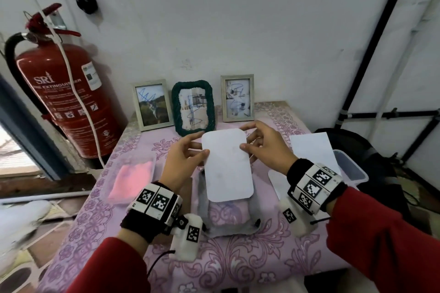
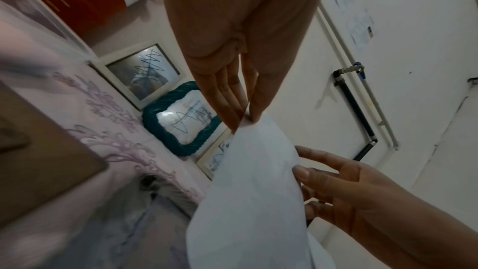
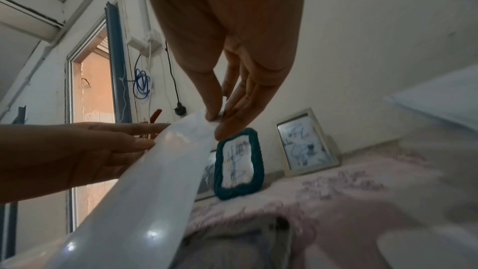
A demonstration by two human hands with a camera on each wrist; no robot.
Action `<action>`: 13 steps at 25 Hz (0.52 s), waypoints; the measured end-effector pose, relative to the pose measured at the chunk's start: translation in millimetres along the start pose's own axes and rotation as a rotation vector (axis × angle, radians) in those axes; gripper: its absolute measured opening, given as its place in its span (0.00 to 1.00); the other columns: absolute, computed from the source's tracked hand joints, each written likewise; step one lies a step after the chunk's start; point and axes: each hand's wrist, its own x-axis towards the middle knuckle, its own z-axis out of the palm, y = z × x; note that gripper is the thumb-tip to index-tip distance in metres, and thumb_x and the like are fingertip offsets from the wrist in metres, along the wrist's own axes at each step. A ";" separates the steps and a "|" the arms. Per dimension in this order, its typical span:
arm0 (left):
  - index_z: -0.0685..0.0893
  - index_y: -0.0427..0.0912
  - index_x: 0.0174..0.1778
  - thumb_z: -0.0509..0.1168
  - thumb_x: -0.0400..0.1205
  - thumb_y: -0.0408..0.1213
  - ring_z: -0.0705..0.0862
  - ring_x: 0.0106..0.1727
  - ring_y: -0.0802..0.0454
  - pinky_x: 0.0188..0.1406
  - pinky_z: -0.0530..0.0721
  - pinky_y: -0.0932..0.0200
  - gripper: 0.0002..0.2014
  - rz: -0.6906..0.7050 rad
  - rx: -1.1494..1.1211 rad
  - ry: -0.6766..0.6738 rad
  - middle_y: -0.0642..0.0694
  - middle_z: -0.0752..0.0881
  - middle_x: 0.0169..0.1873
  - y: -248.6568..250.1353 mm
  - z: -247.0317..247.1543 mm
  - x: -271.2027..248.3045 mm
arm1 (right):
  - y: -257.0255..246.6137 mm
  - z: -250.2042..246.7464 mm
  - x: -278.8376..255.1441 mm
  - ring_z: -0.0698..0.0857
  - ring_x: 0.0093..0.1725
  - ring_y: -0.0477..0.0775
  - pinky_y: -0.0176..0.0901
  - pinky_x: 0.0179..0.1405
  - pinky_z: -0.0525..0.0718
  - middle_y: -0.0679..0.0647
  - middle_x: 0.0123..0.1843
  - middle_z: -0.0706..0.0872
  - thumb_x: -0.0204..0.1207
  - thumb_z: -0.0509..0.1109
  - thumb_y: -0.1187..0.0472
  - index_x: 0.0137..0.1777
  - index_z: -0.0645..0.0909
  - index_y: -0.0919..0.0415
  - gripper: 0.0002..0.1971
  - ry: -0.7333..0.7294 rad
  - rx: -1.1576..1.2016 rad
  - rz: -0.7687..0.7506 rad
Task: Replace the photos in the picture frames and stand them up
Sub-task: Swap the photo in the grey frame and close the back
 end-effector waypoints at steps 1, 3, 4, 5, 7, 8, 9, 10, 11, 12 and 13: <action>0.77 0.40 0.69 0.68 0.77 0.23 0.85 0.41 0.46 0.44 0.89 0.55 0.24 -0.027 0.031 -0.030 0.37 0.84 0.45 -6.0 -3.3 -2.8 | 4.2 5.1 -2.8 0.83 0.30 0.55 0.52 0.30 0.89 0.55 0.39 0.77 0.72 0.72 0.72 0.61 0.78 0.60 0.18 -0.009 0.005 0.023; 0.75 0.43 0.71 0.68 0.76 0.21 0.82 0.39 0.48 0.41 0.88 0.60 0.27 -0.064 0.062 -0.088 0.40 0.80 0.44 -18.1 -8.2 -8.1 | 12.6 13.3 -8.1 0.83 0.28 0.53 0.51 0.29 0.89 0.54 0.37 0.77 0.72 0.72 0.73 0.61 0.77 0.61 0.18 -0.025 0.010 0.061; 0.75 0.44 0.72 0.68 0.76 0.21 0.80 0.38 0.50 0.39 0.88 0.63 0.29 -0.074 0.076 -0.107 0.43 0.79 0.42 -23.2 -9.8 -10.8 | 16.4 16.4 -10.8 0.82 0.26 0.50 0.48 0.27 0.89 0.54 0.37 0.77 0.72 0.72 0.73 0.61 0.77 0.62 0.18 -0.032 0.008 0.074; 0.74 0.44 0.72 0.68 0.75 0.20 0.80 0.37 0.51 0.40 0.88 0.62 0.29 -0.081 0.095 -0.117 0.46 0.78 0.41 -27.7 -10.3 -12.7 | 19.6 18.4 -13.1 0.82 0.26 0.49 0.46 0.26 0.88 0.54 0.37 0.77 0.72 0.72 0.73 0.61 0.78 0.62 0.18 -0.037 0.006 0.085; 0.74 0.43 0.73 0.68 0.75 0.19 0.79 0.38 0.50 0.48 0.88 0.52 0.31 -0.101 0.122 -0.120 0.47 0.78 0.40 -37.0 -10.6 -16.4 | 25.1 22.0 -17.2 0.82 0.28 0.52 0.50 0.28 0.89 0.55 0.37 0.78 0.71 0.73 0.72 0.60 0.78 0.61 0.18 -0.042 -0.007 0.105; 0.74 0.43 0.73 0.68 0.74 0.19 0.78 0.39 0.49 0.52 0.86 0.46 0.31 -0.112 0.121 -0.116 0.46 0.78 0.39 -41.1 -10.1 -17.8 | 27.3 23.2 -18.4 0.82 0.29 0.54 0.53 0.31 0.89 0.55 0.38 0.78 0.71 0.73 0.72 0.60 0.79 0.61 0.18 -0.043 -0.017 0.114; 0.74 0.42 0.73 0.68 0.74 0.18 0.78 0.40 0.47 0.55 0.85 0.43 0.31 -0.122 0.112 -0.111 0.46 0.77 0.38 -44.7 -9.2 -19.4 | 29.3 24.2 -19.4 0.82 0.30 0.55 0.55 0.33 0.89 0.55 0.38 0.79 0.70 0.74 0.72 0.60 0.79 0.60 0.19 -0.047 -0.029 0.123; 0.74 0.42 0.73 0.68 0.74 0.18 0.77 0.40 0.47 0.56 0.84 0.44 0.31 -0.130 0.101 -0.108 0.46 0.77 0.38 -47.8 -8.1 -20.3 | 31.2 24.8 -20.0 0.81 0.31 0.55 0.55 0.34 0.89 0.55 0.39 0.80 0.70 0.74 0.72 0.60 0.78 0.59 0.19 -0.055 -0.047 0.133; 0.74 0.41 0.73 0.68 0.74 0.18 0.76 0.39 0.48 0.55 0.84 0.47 0.31 -0.135 0.096 -0.110 0.46 0.77 0.37 -50.2 -7.0 -20.9 | 33.2 25.2 -20.6 0.81 0.31 0.53 0.50 0.32 0.88 0.54 0.39 0.80 0.69 0.75 0.71 0.60 0.78 0.58 0.20 -0.069 -0.072 0.140; 0.73 0.40 0.73 0.68 0.74 0.18 0.75 0.38 0.50 0.52 0.83 0.53 0.31 -0.138 0.098 -0.116 0.46 0.76 0.37 -52.0 -6.2 -21.2 | 35.5 25.3 -21.8 0.80 0.30 0.49 0.42 0.29 0.87 0.53 0.39 0.80 0.68 0.76 0.71 0.60 0.77 0.57 0.22 -0.085 -0.101 0.146; 0.73 0.40 0.73 0.68 0.73 0.18 0.74 0.37 0.52 0.49 0.81 0.58 0.31 -0.141 0.106 -0.129 0.47 0.76 0.37 -53.5 -5.5 -21.1 | 37.8 25.0 -22.8 0.79 0.29 0.45 0.34 0.25 0.84 0.52 0.39 0.80 0.67 0.76 0.71 0.61 0.77 0.57 0.23 -0.102 -0.125 0.150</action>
